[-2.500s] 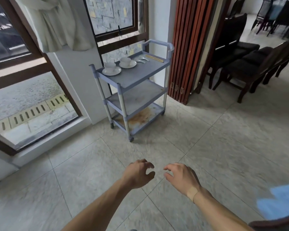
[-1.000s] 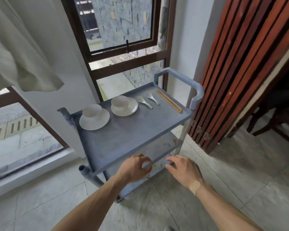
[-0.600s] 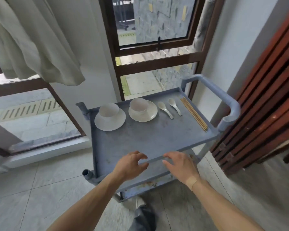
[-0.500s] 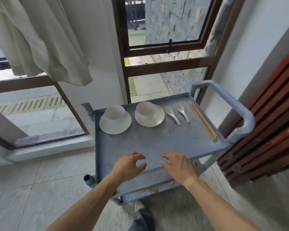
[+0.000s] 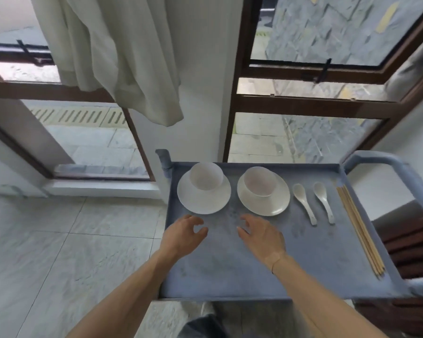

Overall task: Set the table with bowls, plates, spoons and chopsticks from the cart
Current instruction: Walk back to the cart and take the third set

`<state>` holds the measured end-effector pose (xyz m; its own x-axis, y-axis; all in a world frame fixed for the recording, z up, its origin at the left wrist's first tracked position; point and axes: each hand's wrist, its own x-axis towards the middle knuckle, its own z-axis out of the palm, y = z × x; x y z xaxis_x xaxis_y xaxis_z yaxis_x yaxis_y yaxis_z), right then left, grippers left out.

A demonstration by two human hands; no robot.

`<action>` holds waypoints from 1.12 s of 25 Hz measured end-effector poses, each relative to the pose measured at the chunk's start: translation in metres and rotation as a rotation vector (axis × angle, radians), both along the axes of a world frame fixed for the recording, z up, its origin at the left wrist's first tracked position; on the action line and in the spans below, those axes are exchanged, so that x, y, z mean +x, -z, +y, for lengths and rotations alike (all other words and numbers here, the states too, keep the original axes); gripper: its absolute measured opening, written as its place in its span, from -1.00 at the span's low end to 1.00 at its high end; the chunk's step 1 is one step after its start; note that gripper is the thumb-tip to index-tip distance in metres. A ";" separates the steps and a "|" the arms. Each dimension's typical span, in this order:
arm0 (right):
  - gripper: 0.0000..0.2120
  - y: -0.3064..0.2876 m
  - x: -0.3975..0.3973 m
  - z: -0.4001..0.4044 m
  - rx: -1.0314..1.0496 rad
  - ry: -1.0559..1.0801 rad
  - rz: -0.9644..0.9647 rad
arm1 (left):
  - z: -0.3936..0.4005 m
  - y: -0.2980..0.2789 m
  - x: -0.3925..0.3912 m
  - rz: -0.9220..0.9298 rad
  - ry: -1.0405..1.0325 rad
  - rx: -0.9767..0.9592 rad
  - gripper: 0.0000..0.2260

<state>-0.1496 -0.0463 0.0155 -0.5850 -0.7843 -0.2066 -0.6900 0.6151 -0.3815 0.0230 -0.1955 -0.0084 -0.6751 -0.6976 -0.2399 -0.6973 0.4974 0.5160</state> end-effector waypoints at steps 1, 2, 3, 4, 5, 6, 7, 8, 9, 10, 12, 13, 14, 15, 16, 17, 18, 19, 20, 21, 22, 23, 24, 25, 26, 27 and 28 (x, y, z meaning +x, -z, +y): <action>-0.62 0.003 -0.002 -0.009 0.000 0.012 -0.003 | -0.007 0.002 0.002 -0.001 -0.043 0.015 -0.64; -0.62 0.006 -0.003 -0.016 -0.002 0.031 -0.010 | -0.011 0.005 0.003 -0.008 -0.072 0.023 -0.64; -0.63 0.009 -0.005 -0.021 -0.005 0.052 -0.020 | -0.014 0.007 0.003 -0.017 -0.093 0.030 -0.64; -0.64 0.012 -0.008 -0.025 -0.005 0.069 -0.026 | -0.017 0.010 0.002 -0.022 -0.112 0.042 -0.64; -0.65 0.015 -0.013 -0.027 -0.004 0.080 -0.021 | -0.019 0.012 -0.001 -0.024 -0.126 0.056 -0.64; -0.67 0.017 -0.018 -0.028 0.001 0.088 -0.005 | -0.020 0.014 -0.006 -0.025 -0.133 0.068 -0.64; -0.67 0.020 -0.025 -0.029 0.008 0.102 0.012 | -0.020 0.015 -0.013 -0.029 -0.131 0.079 -0.65; -0.66 0.021 -0.032 -0.028 0.014 0.124 0.025 | -0.018 0.016 -0.020 -0.035 -0.123 0.090 -0.65; -0.65 0.023 -0.039 -0.026 0.021 0.151 0.031 | -0.016 0.016 -0.028 -0.045 -0.113 0.102 -0.66; -0.65 0.025 -0.047 -0.024 0.029 0.179 0.037 | -0.014 0.016 -0.038 -0.056 -0.104 0.111 -0.66; -0.66 0.030 -0.066 -0.018 0.053 0.236 0.048 | -0.012 0.016 -0.062 -0.082 -0.102 0.128 -0.67; -0.68 0.031 -0.074 -0.015 0.061 0.262 0.051 | -0.010 0.016 -0.072 -0.089 -0.111 0.140 -0.67; -0.69 0.034 -0.081 -0.011 0.065 0.288 0.049 | -0.008 0.016 -0.082 -0.092 -0.119 0.150 -0.68; -0.70 0.036 -0.088 -0.008 0.062 0.316 0.040 | -0.006 0.018 -0.091 -0.094 -0.121 0.153 -0.70; -0.71 0.038 -0.095 -0.004 0.057 0.352 0.018 | -0.004 0.020 -0.101 -0.096 -0.118 0.154 -0.72; -0.70 0.039 -0.102 -0.001 0.048 0.394 -0.011 | -0.001 0.022 -0.110 -0.090 -0.119 0.163 -0.73; -0.69 0.040 -0.109 0.001 0.036 0.431 -0.039 | 0.001 0.024 -0.119 -0.076 -0.128 0.182 -0.73; -0.67 0.040 -0.117 0.002 0.023 0.455 -0.066 | 0.003 0.026 -0.127 -0.058 -0.142 0.207 -0.73; -0.65 0.041 -0.125 0.002 0.018 0.460 -0.089 | 0.005 0.027 -0.136 -0.041 -0.155 0.229 -0.72; -0.63 0.042 -0.134 0.002 0.021 0.452 -0.110 | 0.007 0.028 -0.146 -0.029 -0.170 0.247 -0.72; -0.64 0.043 -0.141 0.001 0.030 0.433 -0.127 | 0.008 0.029 -0.155 -0.017 -0.191 0.269 -0.72; -0.66 0.044 -0.148 0.000 0.037 0.411 -0.141 | 0.009 0.030 -0.163 -0.004 -0.225 0.296 -0.73; -0.68 0.045 -0.155 -0.002 0.042 0.393 -0.156 | 0.009 0.031 -0.171 0.012 -0.272 0.328 -0.75; -0.70 0.046 -0.160 -0.003 0.040 0.385 -0.173 | 0.010 0.033 -0.176 0.034 -0.329 0.362 -0.79; -0.70 0.047 -0.164 -0.004 0.034 0.386 -0.195 | 0.012 0.035 -0.181 0.058 -0.389 0.397 -0.83; -0.71 0.048 -0.167 -0.006 0.020 0.396 -0.225 | 0.014 0.037 -0.184 0.078 -0.436 0.421 -0.87; -0.72 0.050 -0.171 -0.007 0.005 0.411 -0.262 | 0.016 0.039 -0.187 0.095 -0.471 0.436 -0.90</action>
<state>-0.3201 -0.0529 -0.0346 -0.7736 -0.4982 -0.3917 -0.2706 0.8185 -0.5067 -0.1643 -0.1797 -0.0474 -0.3528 -0.7761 -0.5227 -0.7313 -0.1197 0.6714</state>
